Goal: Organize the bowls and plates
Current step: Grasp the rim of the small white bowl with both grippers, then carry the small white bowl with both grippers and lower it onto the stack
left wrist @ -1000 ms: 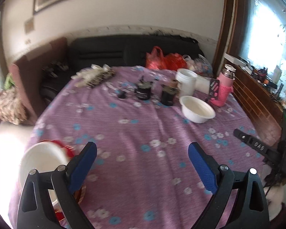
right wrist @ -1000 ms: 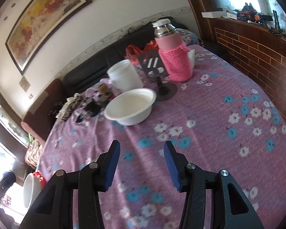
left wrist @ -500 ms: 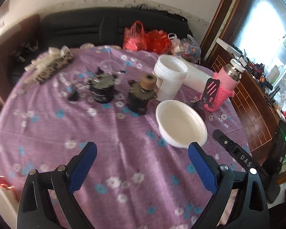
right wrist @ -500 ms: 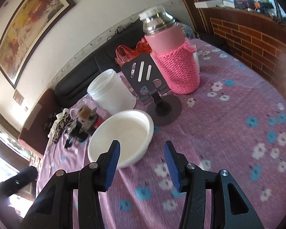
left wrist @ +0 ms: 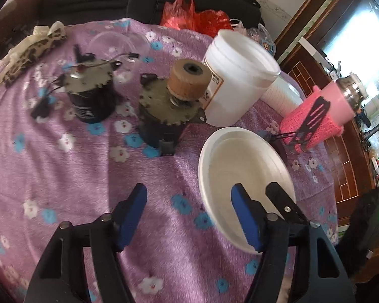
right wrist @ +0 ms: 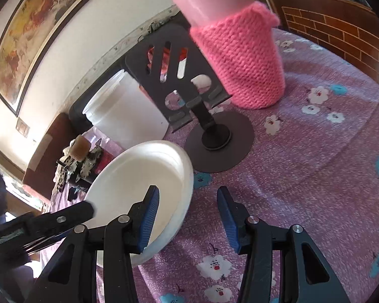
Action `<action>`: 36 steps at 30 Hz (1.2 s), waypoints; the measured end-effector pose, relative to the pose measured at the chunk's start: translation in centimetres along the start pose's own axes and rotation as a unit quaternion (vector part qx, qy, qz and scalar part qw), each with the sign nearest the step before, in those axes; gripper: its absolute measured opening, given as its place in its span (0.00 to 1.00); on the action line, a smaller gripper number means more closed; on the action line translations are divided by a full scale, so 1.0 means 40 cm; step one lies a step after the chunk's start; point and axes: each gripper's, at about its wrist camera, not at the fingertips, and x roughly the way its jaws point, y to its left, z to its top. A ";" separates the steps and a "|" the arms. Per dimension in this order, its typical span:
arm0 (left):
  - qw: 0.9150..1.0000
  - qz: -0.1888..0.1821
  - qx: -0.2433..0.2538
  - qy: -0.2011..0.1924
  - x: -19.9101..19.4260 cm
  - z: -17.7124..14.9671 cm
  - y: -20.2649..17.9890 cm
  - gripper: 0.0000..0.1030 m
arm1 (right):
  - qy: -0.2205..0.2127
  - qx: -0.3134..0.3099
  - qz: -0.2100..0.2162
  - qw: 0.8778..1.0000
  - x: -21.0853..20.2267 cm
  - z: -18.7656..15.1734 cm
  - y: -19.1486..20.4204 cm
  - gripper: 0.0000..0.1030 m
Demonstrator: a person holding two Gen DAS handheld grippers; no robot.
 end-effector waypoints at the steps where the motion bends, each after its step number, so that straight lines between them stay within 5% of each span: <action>1: 1.000 0.001 0.002 0.001 0.014 0.002 -0.006 0.64 | -0.003 -0.002 0.004 1.000 -0.003 0.002 0.004 0.50; 9: 1.000 -0.009 0.005 0.018 0.077 0.005 -0.042 0.41 | -0.003 -0.007 0.013 1.000 -0.001 0.003 0.015 0.50; 12: 1.000 -0.010 0.009 0.028 0.096 -0.001 -0.052 0.19 | -0.001 -0.009 0.012 1.000 0.011 0.006 0.013 0.40; 15: 1.000 -0.003 0.013 0.022 0.100 -0.008 -0.061 0.14 | 0.007 -0.009 0.018 1.000 0.027 0.006 0.010 0.26; 20: 1.000 -0.007 0.013 0.014 0.072 -0.013 -0.060 0.12 | 0.012 -0.002 0.026 1.000 0.029 -0.001 0.010 0.15; 36: 1.000 0.002 -0.019 -0.012 -0.127 -0.138 0.048 0.13 | 0.024 -0.060 0.039 0.997 -0.034 -0.104 0.144 0.14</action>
